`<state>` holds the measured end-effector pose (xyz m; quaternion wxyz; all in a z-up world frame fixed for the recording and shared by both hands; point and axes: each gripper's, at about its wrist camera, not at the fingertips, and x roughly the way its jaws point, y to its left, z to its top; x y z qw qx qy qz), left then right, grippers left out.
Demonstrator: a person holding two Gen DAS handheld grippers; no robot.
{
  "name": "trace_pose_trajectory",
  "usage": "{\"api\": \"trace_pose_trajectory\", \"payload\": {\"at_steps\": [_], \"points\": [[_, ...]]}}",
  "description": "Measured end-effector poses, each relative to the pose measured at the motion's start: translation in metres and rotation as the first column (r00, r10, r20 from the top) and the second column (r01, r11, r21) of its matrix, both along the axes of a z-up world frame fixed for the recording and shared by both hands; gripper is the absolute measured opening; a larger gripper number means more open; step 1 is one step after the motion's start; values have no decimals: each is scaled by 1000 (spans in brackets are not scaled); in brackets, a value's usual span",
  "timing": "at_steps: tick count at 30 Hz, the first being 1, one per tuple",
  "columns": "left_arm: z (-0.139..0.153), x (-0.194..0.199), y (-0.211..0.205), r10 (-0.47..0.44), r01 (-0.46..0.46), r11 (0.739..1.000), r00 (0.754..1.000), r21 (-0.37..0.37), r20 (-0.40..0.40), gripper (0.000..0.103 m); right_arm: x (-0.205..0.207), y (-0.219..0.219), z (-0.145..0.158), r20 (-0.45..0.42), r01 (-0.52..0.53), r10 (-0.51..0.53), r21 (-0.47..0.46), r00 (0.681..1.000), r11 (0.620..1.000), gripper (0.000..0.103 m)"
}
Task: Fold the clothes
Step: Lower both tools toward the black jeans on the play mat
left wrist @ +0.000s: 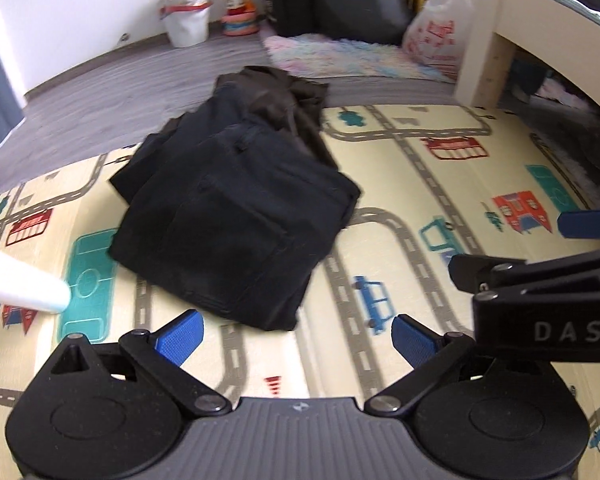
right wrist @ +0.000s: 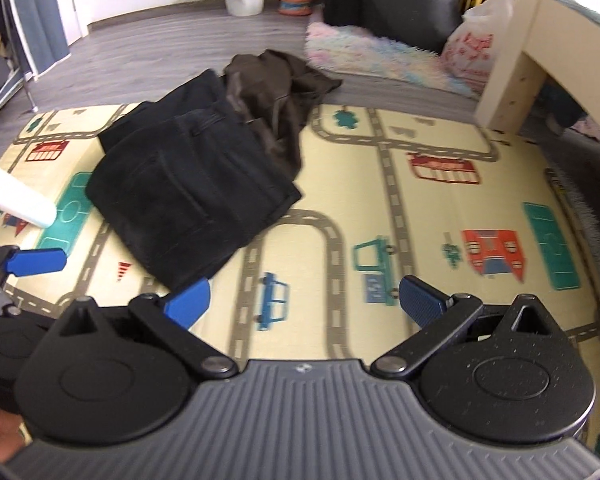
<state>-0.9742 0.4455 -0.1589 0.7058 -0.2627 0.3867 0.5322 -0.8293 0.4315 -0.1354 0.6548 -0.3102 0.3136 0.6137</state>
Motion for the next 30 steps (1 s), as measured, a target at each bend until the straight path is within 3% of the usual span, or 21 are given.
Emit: {"api": "trace_pose_trajectory", "payload": {"at_steps": [9, 20, 23, 30], "points": [[-28, -34, 35, 39, -40, 999, 999, -35, -16, 102, -33, 35, -25, -29, -3, 2, -34, 1000, 999, 103], [-80, -41, 96, 106, -110, 989, 993, -104, -41, 102, -43, 95, -71, -20, -27, 25, -106, 999, 994, 103], [-89, -42, 106, 122, -126, 989, 991, -82, -53, 102, -44, 109, -80, -17, -36, 34, -103, 999, 994, 103], [-108, -40, 131, 139, -143, 989, 986, -41, -95, 102, -46, 142, -100, 90, -36, 45, -99, 995, 994, 103]]}}
